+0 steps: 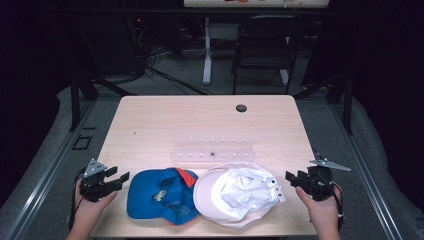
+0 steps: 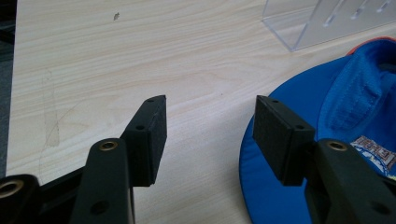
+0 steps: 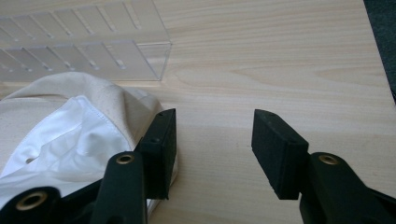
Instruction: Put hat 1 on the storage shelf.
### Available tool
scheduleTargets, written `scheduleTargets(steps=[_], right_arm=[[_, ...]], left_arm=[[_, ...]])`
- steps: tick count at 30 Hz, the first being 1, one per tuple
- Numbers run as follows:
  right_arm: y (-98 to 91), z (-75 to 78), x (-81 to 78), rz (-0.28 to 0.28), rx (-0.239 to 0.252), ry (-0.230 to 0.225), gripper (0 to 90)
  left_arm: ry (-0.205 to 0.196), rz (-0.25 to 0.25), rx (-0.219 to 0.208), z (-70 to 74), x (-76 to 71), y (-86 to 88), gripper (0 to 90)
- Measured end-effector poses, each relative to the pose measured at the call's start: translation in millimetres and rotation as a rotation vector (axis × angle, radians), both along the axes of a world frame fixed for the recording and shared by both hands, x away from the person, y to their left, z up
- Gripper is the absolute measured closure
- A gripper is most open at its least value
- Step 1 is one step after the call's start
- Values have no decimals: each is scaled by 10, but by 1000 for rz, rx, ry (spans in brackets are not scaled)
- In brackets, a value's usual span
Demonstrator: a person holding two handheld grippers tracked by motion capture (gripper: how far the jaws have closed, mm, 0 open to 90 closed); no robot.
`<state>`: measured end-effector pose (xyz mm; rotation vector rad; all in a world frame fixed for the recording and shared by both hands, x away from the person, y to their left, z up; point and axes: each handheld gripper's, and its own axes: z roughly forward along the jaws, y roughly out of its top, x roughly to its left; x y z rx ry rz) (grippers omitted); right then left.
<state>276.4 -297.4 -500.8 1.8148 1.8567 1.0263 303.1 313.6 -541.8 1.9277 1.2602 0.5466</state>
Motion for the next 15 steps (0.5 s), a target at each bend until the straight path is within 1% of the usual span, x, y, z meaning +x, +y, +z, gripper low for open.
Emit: scheduleTargets(steps=[1, 2, 4, 7, 9, 11, 13, 14, 15], right_arm=[[4, 10, -1, 1, 2, 1, 514], [5, 25, 0, 8, 4, 16, 520], [12, 55, 4, 16, -8, 35, 523], [9, 90, 8, 28, -15, 46, 521], [12, 122, 14, 36, 0, 52, 521], [11, 139, 12, 47, 4, 67, 515], [25, 145, 11, 55, 11, 70, 509], [32, 157, 7, 60, 4, 80, 507], [46, 157, 7, 69, 10, 76, 504]], left_arm=[[0, 0, 0, 0, 0, 0, 451], [5, -6, 3, 9, -1, -3, 452], [-2, -6, 6, 12, -3, -13, 462], [-6, -8, 7, 13, -5, -18, 468], [-5, -10, 7, 17, -4, -17, 469], [-5, -8, 7, 16, -3, -18, 469], [-5, -10, 3, 18, 0, -20, 471], [-2, -12, 6, 22, 1, -21, 473], [-2, -14, 5, 22, 4, -26, 472]])
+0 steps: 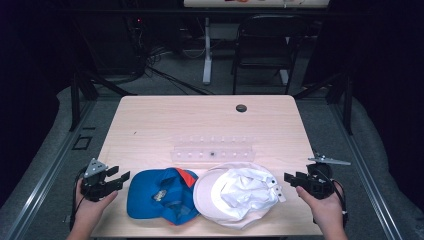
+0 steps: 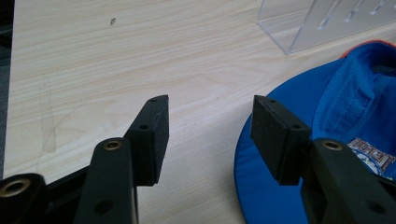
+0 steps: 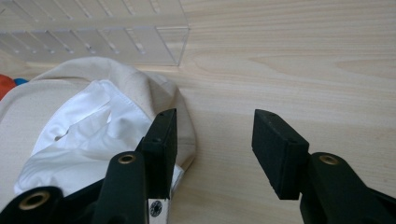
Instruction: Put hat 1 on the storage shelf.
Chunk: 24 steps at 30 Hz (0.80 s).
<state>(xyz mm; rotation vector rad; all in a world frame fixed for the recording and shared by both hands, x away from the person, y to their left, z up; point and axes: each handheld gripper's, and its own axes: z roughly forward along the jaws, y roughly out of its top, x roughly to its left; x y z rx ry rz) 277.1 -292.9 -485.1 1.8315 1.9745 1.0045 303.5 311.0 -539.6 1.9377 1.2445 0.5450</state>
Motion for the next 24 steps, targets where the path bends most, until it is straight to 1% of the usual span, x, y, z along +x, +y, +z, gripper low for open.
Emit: scheduleTargets(steps=[2, 3, 4, 5, 6, 7, 9, 10, 11, 13, 14, 15, 16, 17, 18, 19, 23, 24], right_arm=[[15, 12, -4, 5, -6, 3, 504], [39, 46, -11, 18, -19, 20, 502], [39, 46, -11, 18, -19, 20, 502], [63, 76, -13, 33, -25, 39, 501], [63, 76, -13, 33, -25, 39, 501], [88, 103, -10, 45, -25, 58, 503], [116, 129, -5, 60, -32, 82, 506], [134, 142, -2, 63, -37, 92, 509], [147, 155, 3, 71, -43, 102, 516], [176, 183, 12, 80, -42, 120, 522], [176, 183, 12, 80, -42, 120, 522], [199, 204, 25, 87, -39, 139, 524], [199, 204, 25, 87, -39, 139, 524], [212, 213, 46, 96, -30, 160, 523], [212, 213, 46, 96, -30, 160, 523], [217, 210, 69, 91, -22, 179, 516], [220, 173, 107, 82, -13, 207, 505], [217, 159, 115, 89, -11, 218, 502]], left_arm=[[-3, 0, 0, -1, 3, -6, 473], [-4, 0, -1, 0, 9, -16, 476], [-4, 0, -1, 0, 9, -16, 477], [2, -6, 3, 7, 14, -21, 477], [2, -6, 3, 7, 14, -21, 478], [-6, -9, -2, -1, 20, -34, 481], [-6, -10, -2, -2, 22, -41, 483], [6, -19, 10, 7, 22, -43, 485], [-4, -17, 5, -2, 24, -52, 485], [-4, -19, 7, -3, 22, -58, 489], [-4, -19, 7, -3, 22, -58, 489], [-4, -18, 6, -4, 21, -60, 490], [-4, -18, 6, -4, 19, -60, 490], [-1, -17, 9, -1, 17, -60, 491], [-1, -17, 9, -1, 17, -60, 491], [-3, -19, 8, -1, 16, -57, 491], [-5, -17, 12, 0, 12, -51, 491], [-5, -17, 15, 1, 12, -49, 491]])
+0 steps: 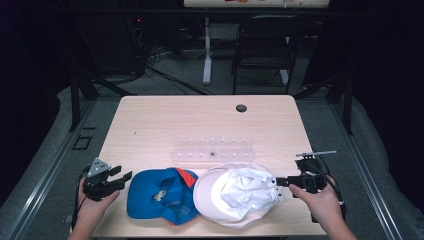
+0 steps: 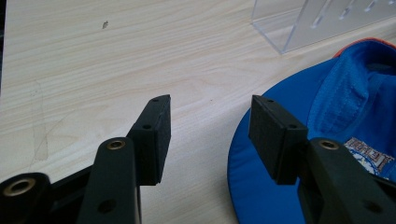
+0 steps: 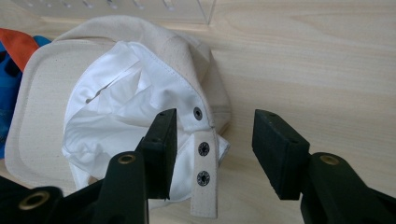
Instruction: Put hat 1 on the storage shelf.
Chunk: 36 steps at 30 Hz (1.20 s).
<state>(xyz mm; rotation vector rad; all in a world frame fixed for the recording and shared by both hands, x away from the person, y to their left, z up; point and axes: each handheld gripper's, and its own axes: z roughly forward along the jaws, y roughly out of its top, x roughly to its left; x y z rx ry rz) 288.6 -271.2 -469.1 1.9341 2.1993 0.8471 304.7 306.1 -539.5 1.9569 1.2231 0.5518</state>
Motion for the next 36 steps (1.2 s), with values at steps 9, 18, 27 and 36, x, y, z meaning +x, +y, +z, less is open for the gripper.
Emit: scheduleTargets(steps=[9, 18, 27, 36], right_arm=[[-5, -149, 95, 0, 31, 78, 502], [19, -353, 171, 5, 94, 131, 486], [96, -462, 219, 33, 109, 169, 537], [131, -419, 213, 37, 75, 171, 671]], left_arm=[[0, -3, 2, -13, 8, 7, 491], [3, -5, 7, -28, 11, 10, 491], [4, -6, 11, -34, 13, 10, 492], [4, -5, 14, -34, 14, 16, 498]])
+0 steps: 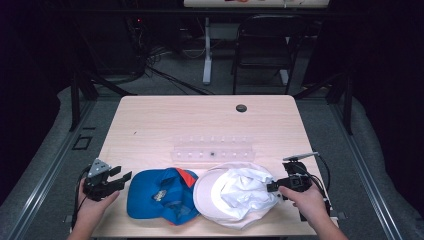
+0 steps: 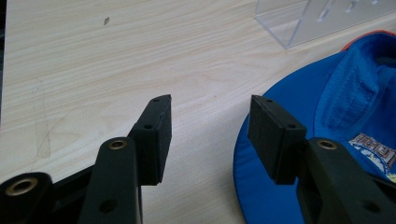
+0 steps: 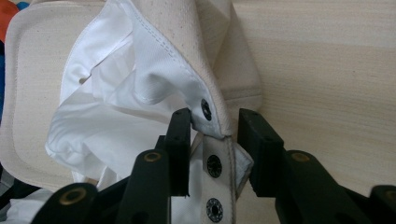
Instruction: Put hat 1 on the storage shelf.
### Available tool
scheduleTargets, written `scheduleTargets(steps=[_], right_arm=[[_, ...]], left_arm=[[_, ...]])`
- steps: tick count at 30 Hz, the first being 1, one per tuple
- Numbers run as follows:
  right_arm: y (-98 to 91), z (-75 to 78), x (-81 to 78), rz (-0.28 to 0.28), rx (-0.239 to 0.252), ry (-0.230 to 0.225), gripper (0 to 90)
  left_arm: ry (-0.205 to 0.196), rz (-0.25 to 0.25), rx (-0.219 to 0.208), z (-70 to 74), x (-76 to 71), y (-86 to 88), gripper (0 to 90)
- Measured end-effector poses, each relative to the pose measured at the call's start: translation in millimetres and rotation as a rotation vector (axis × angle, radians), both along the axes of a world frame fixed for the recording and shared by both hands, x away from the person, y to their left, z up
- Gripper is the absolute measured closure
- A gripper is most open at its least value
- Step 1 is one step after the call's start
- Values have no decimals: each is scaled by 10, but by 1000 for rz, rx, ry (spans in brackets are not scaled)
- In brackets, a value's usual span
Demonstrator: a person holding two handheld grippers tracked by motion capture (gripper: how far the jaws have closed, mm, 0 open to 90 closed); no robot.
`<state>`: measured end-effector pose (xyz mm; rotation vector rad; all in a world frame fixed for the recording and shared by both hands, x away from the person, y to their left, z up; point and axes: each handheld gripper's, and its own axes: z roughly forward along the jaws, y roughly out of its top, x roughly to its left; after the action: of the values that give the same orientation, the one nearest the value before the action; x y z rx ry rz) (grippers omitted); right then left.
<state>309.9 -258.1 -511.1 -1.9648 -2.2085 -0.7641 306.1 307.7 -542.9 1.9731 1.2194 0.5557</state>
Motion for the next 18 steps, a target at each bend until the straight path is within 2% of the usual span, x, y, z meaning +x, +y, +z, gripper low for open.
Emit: scheduleTargets(steps=[4, 8, 10, 14, 18], right_arm=[[17, 54, -12, 15, -7, 1, 764], [43, 98, -15, -5, -4, 0, 786], [32, 127, -4, 22, -20, 21, 792], [55, 151, 4, 20, -14, 28, 796], [83, 186, 21, 17, -28, 34, 799]], left_arm=[[0, 0, 1, -2, 1, -1, 500], [0, 2, 2, -2, -1, 1, 502], [3, 4, 4, -4, -1, 2, 504], [3, 5, 1, -8, 1, 5, 506], [8, 6, 5, -6, -1, 1, 508]])
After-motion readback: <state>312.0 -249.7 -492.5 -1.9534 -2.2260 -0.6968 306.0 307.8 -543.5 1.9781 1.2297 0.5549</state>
